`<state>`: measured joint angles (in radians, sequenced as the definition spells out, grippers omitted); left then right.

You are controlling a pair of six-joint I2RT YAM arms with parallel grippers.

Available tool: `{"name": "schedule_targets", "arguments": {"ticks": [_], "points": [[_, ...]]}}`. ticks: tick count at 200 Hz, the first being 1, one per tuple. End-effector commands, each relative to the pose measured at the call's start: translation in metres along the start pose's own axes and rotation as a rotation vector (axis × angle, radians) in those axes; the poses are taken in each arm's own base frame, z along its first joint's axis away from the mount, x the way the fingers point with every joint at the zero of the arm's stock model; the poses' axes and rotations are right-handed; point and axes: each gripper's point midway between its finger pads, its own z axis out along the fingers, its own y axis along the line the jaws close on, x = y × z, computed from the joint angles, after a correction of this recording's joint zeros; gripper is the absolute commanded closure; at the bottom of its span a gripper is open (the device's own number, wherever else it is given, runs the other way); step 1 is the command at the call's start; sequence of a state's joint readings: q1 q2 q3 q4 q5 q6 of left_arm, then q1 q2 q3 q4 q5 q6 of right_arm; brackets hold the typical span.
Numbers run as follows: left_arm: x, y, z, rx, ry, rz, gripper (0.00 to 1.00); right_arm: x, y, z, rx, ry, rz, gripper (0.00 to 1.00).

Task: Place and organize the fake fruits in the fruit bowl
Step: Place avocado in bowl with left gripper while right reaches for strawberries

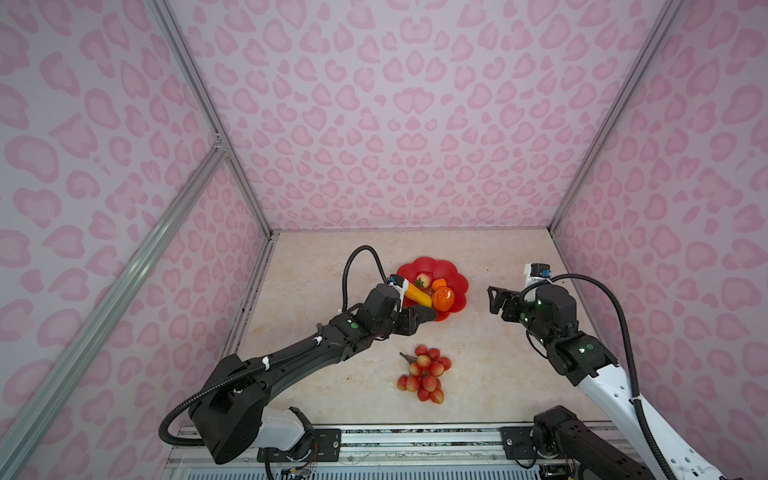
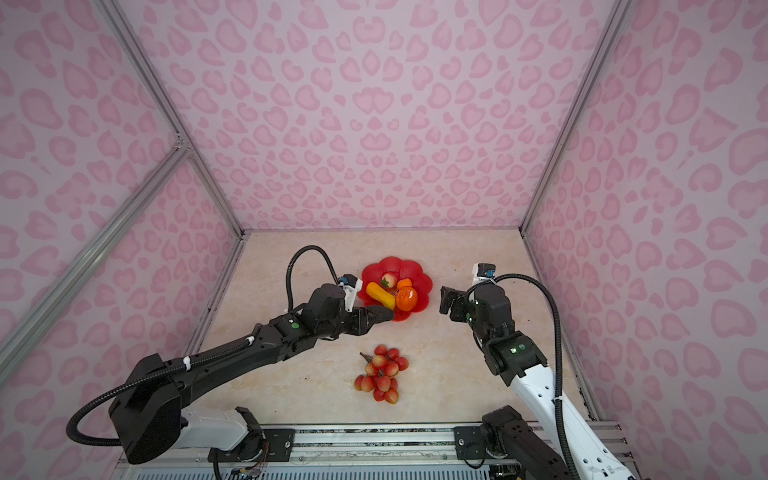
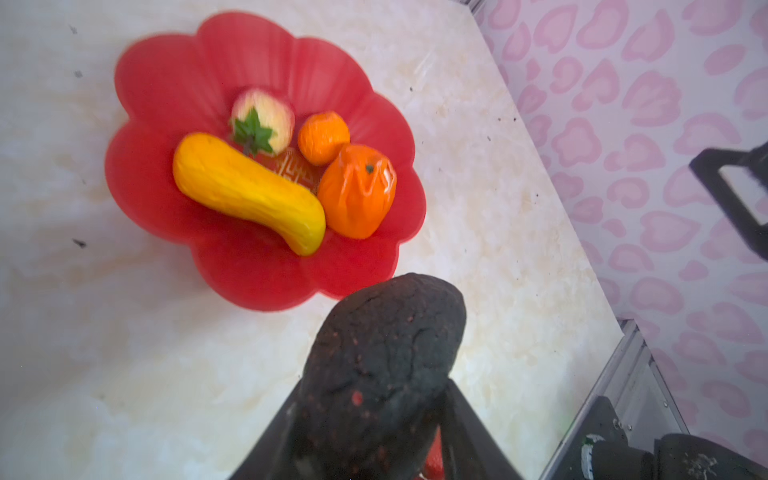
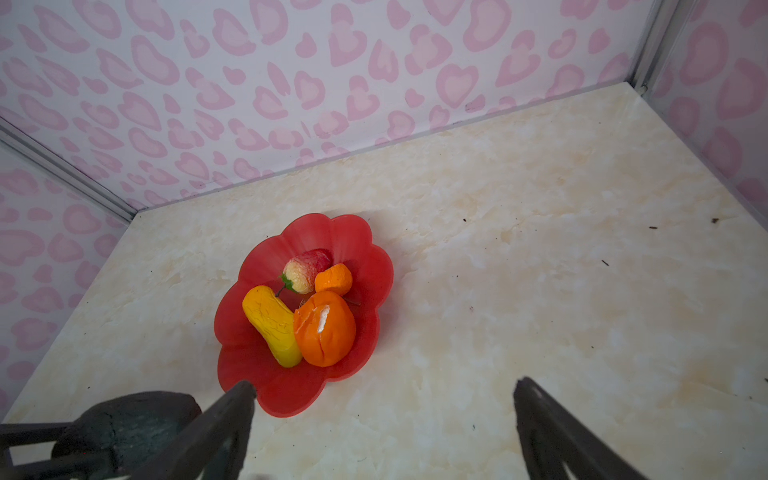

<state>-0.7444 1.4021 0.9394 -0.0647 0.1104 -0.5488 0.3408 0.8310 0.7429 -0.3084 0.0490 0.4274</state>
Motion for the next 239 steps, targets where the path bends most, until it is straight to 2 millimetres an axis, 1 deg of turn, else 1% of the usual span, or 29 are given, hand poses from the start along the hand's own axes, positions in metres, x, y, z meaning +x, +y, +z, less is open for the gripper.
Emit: {"name": "schedule_targets", "arguments": {"ticks": [1, 24, 46, 65, 88, 92, 111, 131, 143, 153, 169, 188, 202, 214, 221, 239], "points": [[-0.023, 0.002, 0.01, 0.013, -0.011, 0.055, 0.67, 0.005, -0.001, 0.001, -0.002, 0.013, 0.011, 0.04], [-0.05, 0.01, 0.032, 0.023, -0.034, 0.035, 0.67, 0.008, -0.002, 0.0, 0.004, 0.026, 0.013, 0.04], [-0.063, 0.011, 0.058, 0.027, -0.023, 0.056, 0.67, 0.014, -0.004, -0.001, 0.008, 0.043, 0.017, 0.05], [-0.065, 0.019, 0.084, 0.015, 0.004, 0.042, 0.66, 0.02, -0.005, -0.001, 0.005, 0.062, 0.013, 0.05], [-0.06, 0.03, 0.105, -0.003, 0.037, 0.013, 0.65, 0.027, -0.006, 0.001, 0.008, 0.092, 0.008, 0.06], [-0.057, 0.033, 0.107, -0.01, 0.046, 0.007, 0.6, 0.028, -0.006, 0.001, 0.007, 0.096, 0.008, 0.06], [-0.051, 0.043, 0.115, -0.03, 0.061, -0.026, 0.55, 0.034, -0.005, 0.004, 0.005, 0.123, 0.009, 0.07], [-0.053, 0.043, 0.114, -0.017, 0.059, -0.044, 0.4, 0.044, 0.0, 0.007, -0.001, 0.168, -0.019, 0.09], [-0.058, 0.037, 0.109, 0.004, 0.04, -0.039, 0.34, 0.052, 0.007, 0.008, -0.009, 0.199, -0.056, 0.1], [-0.065, 0.031, 0.102, 0.021, 0.019, -0.026, 0.31, 0.058, 0.016, 0.008, -0.023, 0.222, -0.088, 0.1], [-0.083, 0.02, 0.087, 0.033, -0.032, 0.004, 0.24, 0.071, 0.036, 0.005, -0.071, 0.262, -0.137, 0.1], [-0.105, 0.01, 0.062, 0.03, -0.104, 0.043, 0.19, 0.095, 0.062, -0.001, -0.141, 0.328, -0.193, 0.1], [-0.125, 0.005, 0.037, 0.012, -0.18, 0.064, 0.15, 0.118, 0.083, -0.008, -0.196, 0.385, -0.234, 0.11], [-0.137, 0.007, 0.015, -0.018, -0.243, 0.067, 0.13, 0.138, 0.098, -0.015, -0.236, 0.432, -0.258, 0.11], [-0.146, 0.009, -0.001, -0.041, -0.29, 0.063, 0.13, 0.151, 0.106, -0.019, -0.256, 0.46, -0.268, 0.11], [-0.158, 0.023, -0.041, -0.105, -0.401, 0.039, 0.11, 0.179, 0.12, -0.027, -0.29, 0.518, -0.274, 0.13]]}}
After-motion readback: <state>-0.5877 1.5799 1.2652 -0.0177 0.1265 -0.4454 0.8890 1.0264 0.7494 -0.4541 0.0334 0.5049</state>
